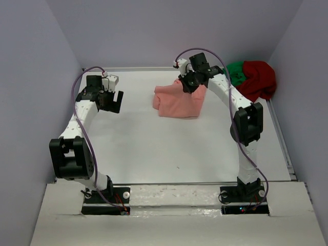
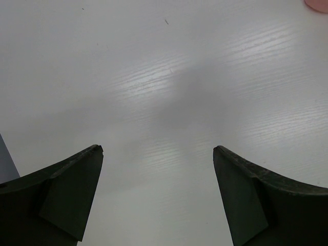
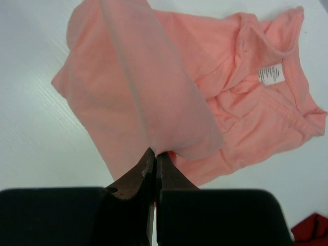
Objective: Fold and stack the t-shirts
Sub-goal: Smooth out wrinkles on the folded tshirt
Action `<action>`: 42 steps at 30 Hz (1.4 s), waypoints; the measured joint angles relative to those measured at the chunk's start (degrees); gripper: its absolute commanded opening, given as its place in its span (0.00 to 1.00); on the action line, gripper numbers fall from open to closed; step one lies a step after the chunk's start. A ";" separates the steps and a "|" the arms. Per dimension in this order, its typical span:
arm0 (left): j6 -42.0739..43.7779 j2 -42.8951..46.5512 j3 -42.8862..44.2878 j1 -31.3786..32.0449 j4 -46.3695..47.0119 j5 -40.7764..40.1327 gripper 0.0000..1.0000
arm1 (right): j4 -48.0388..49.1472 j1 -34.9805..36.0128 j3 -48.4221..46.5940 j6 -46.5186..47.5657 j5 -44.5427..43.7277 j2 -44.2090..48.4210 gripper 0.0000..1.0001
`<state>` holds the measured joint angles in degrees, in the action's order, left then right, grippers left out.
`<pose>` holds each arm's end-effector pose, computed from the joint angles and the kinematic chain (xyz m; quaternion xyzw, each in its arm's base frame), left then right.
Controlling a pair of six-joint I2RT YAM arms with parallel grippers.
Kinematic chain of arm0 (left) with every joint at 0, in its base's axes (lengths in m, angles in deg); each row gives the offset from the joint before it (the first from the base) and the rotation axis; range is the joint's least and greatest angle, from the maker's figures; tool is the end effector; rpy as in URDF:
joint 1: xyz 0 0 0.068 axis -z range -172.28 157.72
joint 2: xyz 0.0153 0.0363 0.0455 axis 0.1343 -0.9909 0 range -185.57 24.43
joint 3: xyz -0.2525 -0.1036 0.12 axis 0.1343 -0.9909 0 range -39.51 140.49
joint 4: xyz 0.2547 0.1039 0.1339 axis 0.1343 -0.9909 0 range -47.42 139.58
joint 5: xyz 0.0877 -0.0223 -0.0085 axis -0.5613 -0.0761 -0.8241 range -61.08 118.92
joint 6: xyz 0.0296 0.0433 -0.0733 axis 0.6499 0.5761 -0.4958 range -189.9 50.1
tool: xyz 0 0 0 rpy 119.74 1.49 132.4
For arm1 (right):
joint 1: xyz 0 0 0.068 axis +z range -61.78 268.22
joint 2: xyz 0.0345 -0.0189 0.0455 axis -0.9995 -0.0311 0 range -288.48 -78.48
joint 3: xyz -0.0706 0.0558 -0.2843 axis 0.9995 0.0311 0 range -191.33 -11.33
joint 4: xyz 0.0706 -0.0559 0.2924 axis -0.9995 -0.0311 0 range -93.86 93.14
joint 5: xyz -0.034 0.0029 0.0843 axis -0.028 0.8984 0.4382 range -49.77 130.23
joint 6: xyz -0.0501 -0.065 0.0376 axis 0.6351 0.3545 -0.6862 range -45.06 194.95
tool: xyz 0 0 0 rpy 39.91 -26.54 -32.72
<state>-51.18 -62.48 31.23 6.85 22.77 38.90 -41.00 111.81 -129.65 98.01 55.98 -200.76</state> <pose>0.4139 -0.0076 0.2750 0.1761 0.8970 -0.0111 0.4052 0.5151 0.2489 0.2856 -0.4113 0.8301 0.1296 0.3536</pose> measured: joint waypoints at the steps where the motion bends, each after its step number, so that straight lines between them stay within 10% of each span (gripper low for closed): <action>1: 0.02 0.02 0.00 0.00 0.00 0.04 0.99 | 0.02 0.00 0.37 -0.13 -0.44 0.02 0.00; 24: 0.31 0.15 -1.18 0.00 0.61 1.86 0.99 | 7.26 0.00 3.21 -4.07 -26.12 -1.31 0.00; 26: 0.31 0.39 -1.84 0.00 0.85 2.08 0.99 | 7.37 -0.02 0.50 -3.85 -27.17 -4.24 0.47; 27: 0.31 0.48 -2.12 0.00 0.83 2.21 0.99 | 7.43 -0.17 -0.59 -3.87 -27.56 -5.38 0.87; 28: 0.31 0.52 -2.23 0.00 0.87 2.27 0.99 | 7.26 -0.28 -3.37 -3.56 -27.93 -8.00 0.99; 42: 0.28 3.63 -5.09 0.00 1.79 6.08 0.99 | 6.71 -0.76 5.05 -0.81 -27.26 -2.54 1.00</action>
<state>-50.90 -58.85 26.14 6.85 24.56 44.97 -34.29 111.05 -124.60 97.21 28.72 -203.29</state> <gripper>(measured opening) 0.989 0.994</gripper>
